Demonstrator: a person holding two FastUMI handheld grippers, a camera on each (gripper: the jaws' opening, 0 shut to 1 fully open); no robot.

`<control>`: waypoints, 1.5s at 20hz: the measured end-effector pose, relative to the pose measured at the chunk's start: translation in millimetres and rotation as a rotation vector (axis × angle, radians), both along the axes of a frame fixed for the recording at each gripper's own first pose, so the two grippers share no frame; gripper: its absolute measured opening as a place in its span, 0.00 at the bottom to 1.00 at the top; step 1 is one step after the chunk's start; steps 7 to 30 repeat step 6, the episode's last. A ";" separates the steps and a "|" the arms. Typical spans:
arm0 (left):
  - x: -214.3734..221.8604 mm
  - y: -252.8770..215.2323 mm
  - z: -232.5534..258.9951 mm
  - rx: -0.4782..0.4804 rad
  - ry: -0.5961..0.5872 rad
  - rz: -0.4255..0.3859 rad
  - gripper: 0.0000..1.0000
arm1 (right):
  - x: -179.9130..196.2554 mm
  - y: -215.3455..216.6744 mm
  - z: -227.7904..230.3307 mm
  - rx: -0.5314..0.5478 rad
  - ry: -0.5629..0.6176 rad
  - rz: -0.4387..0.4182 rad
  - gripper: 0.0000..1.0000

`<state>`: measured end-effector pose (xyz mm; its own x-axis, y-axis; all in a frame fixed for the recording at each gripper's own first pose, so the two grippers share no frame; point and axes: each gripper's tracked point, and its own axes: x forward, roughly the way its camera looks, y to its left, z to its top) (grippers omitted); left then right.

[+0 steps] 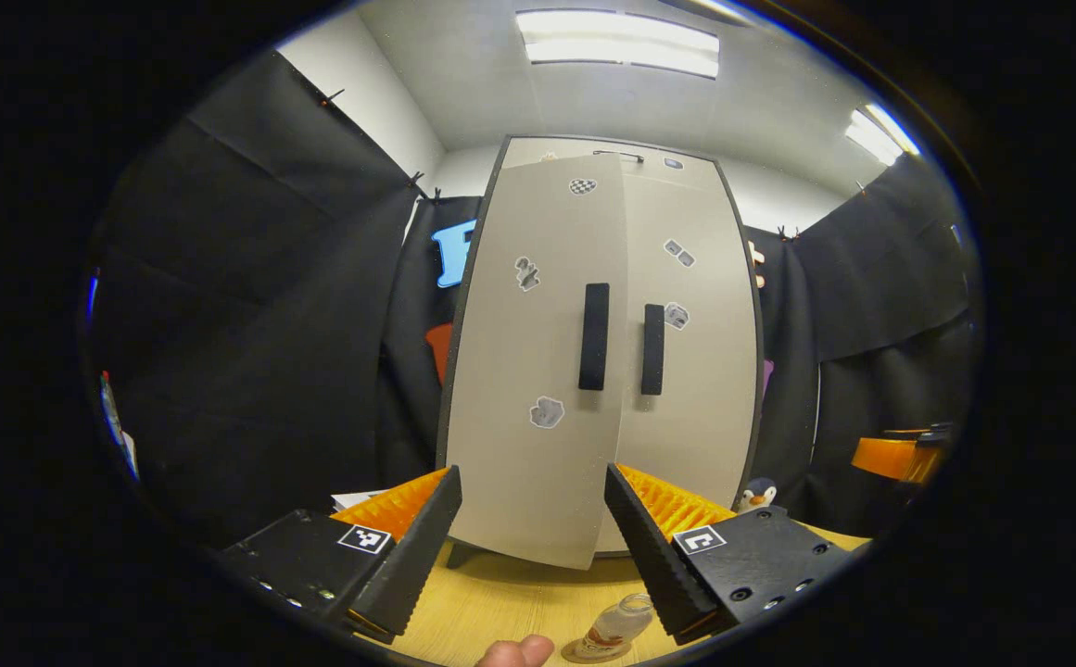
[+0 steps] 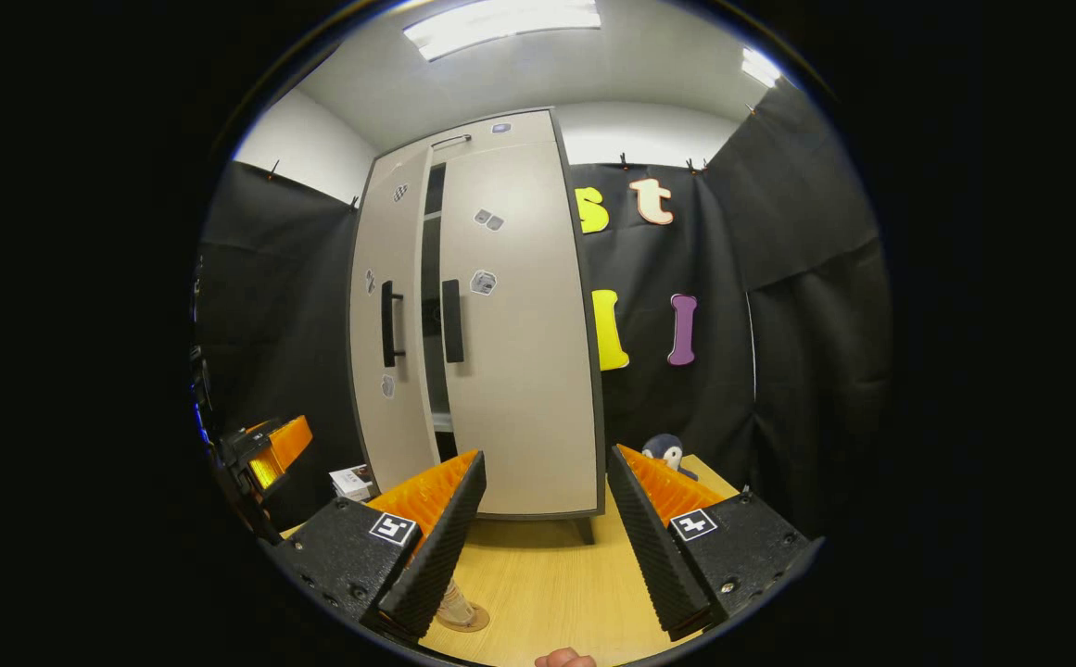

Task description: Grasp the bottle in the cabinet with the left hand and place it on the coaster, then close the right door with the right hand and the left door with the left hand.

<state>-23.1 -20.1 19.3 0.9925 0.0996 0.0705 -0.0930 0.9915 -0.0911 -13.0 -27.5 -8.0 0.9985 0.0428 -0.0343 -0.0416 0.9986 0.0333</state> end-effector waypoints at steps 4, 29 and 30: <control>-2.1 3.5 0.5 -0.010 0.005 0.007 0.99 | 2.7 7.7 -2.0 0.021 0.014 0.014 0.82; -3.3 6.1 1.0 -0.002 0.006 0.013 0.99 | 2.4 11.0 -1.6 0.020 0.013 0.024 0.82; -3.3 6.1 1.0 -0.002 0.006 0.013 0.99 | 2.4 11.0 -1.6 0.020 0.013 0.024 0.82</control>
